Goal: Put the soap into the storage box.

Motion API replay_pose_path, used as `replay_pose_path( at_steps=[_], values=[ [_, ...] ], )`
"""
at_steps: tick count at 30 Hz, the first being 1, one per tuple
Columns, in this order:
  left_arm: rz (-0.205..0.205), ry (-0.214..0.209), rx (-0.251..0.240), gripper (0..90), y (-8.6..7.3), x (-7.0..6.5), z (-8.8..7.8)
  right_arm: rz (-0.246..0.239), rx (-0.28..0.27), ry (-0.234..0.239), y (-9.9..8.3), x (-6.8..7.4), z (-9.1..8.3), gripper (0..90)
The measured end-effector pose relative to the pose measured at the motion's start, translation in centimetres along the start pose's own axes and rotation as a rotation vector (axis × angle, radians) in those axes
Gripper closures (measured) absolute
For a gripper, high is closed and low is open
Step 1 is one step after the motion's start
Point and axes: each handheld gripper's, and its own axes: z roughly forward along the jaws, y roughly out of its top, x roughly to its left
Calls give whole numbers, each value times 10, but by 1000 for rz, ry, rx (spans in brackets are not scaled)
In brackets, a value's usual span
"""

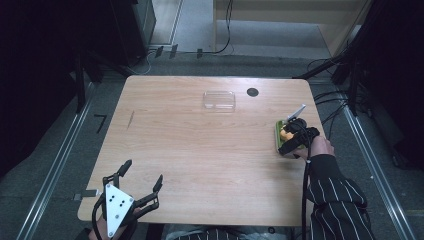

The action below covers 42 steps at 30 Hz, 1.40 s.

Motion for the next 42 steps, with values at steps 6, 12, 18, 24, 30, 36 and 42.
replay_pose_path(
  at_steps=[6,12,18,24,30,36,42],
  values=[
    [-1,1,1,130,0,0,0,-8,17,-5,-9,5,0,35],
    [-1,1,0,130,0,0,0,-16,25,1,-19,13,-1,29],
    [-1,0,0,130,0,0,0,-57,24,3,-33,29,-5,29],
    [-1,0,0,130,0,0,0,-82,26,5,-46,40,-5,29],
    [-1,-1,0,130,0,0,0,-94,46,8,-57,48,-1,29],
    [0,0,0,130,0,0,0,-101,58,11,-70,56,1,29],
    [-1,-1,1,130,0,0,0,-106,60,17,-83,60,1,29]
  ],
)
